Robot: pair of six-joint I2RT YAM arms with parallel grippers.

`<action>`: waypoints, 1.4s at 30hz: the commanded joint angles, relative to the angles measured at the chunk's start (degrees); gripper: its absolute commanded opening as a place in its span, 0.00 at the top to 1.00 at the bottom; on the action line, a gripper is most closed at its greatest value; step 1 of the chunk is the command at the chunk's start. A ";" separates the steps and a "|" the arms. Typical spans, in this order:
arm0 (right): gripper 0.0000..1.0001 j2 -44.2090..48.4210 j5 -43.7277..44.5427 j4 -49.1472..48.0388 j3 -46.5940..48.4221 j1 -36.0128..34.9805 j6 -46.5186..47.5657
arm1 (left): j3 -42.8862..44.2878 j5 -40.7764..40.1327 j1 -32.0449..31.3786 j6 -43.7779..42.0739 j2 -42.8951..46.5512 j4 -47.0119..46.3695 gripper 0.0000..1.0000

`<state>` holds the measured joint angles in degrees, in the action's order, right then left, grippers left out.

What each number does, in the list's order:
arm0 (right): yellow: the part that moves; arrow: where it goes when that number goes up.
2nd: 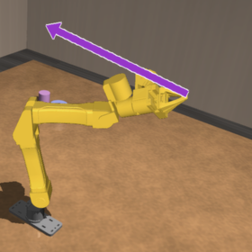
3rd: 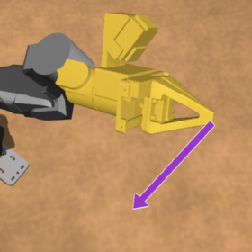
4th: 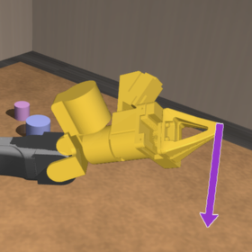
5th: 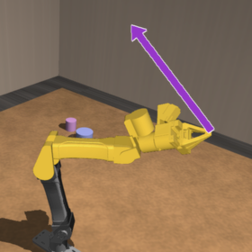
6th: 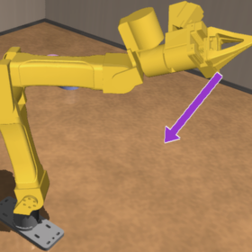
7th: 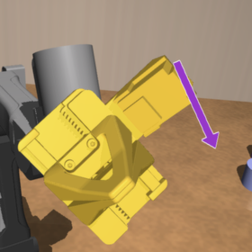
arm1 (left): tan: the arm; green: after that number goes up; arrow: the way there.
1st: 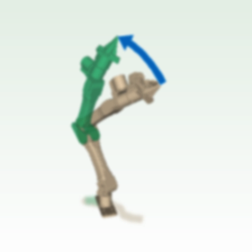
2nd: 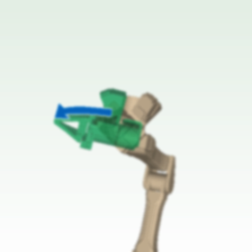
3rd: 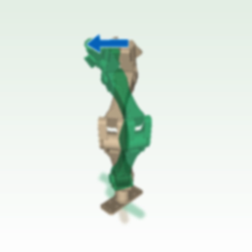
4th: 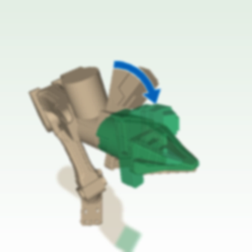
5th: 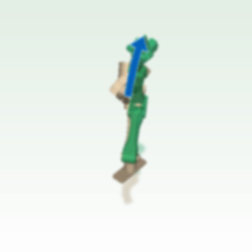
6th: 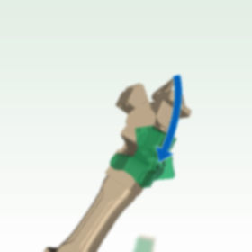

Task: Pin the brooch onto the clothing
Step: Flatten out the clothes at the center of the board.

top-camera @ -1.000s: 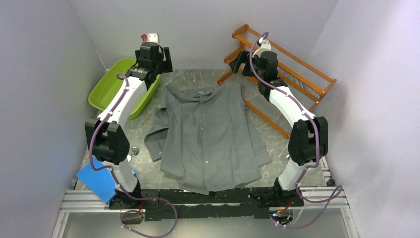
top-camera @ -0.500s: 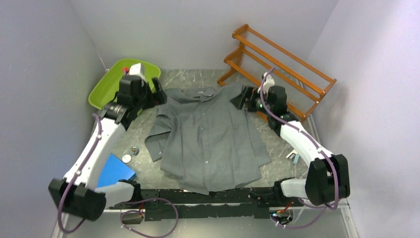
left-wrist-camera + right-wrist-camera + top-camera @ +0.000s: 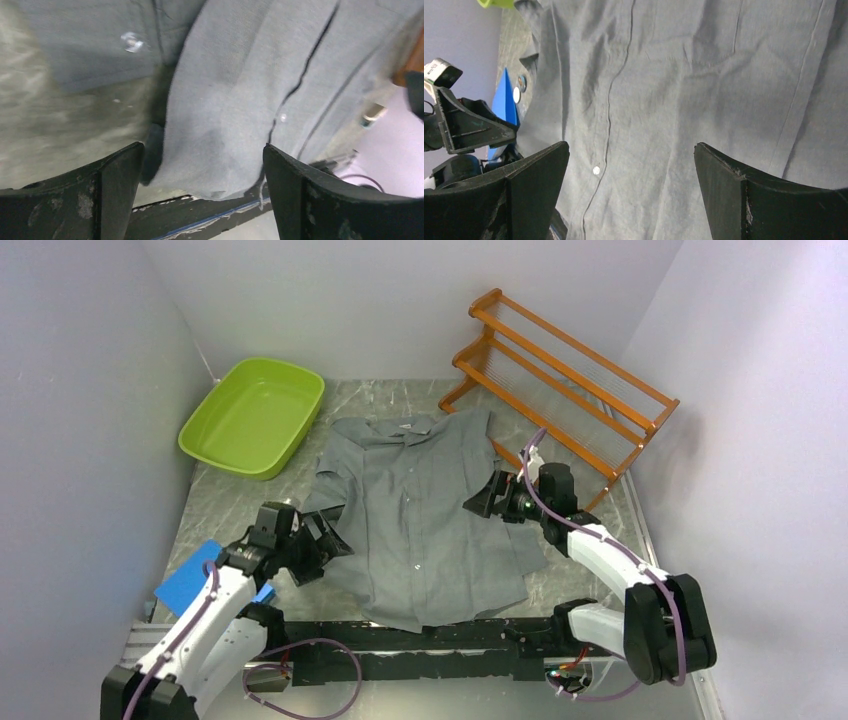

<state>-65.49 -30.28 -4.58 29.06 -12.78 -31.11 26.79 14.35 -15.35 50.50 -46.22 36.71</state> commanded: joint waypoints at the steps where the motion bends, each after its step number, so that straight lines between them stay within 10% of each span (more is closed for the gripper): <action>1: 0.00 -1.90 -3.05 -5.65 -2.35 0.28 -2.07 | -5.54 10.66 -0.20 5.65 6.66 -14.91 0.08; 14: 0.00 -3.50 -3.11 -5.64 -2.49 0.29 -0.21 | -8.60 16.53 -0.28 1.30 0.35 -22.17 0.13; 23: 0.00 -3.72 -3.62 -5.62 -2.44 0.27 -0.08 | -2.15 15.24 -0.29 4.07 4.72 -0.76 0.33; 32: 0.00 -3.49 -3.81 -3.67 -1.05 0.25 0.90 | 4.06 6.60 -1.99 4.43 -0.80 17.19 0.97; 42: 0.00 5.01 21.78 16.82 0.35 0.38 -0.69 | 7.83 -5.80 -8.45 9.03 -4.83 25.39 0.97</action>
<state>-65.34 -21.17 4.12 27.77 -12.60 -31.27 32.67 14.63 -20.67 56.73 -48.58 56.53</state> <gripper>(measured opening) 0.994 0.035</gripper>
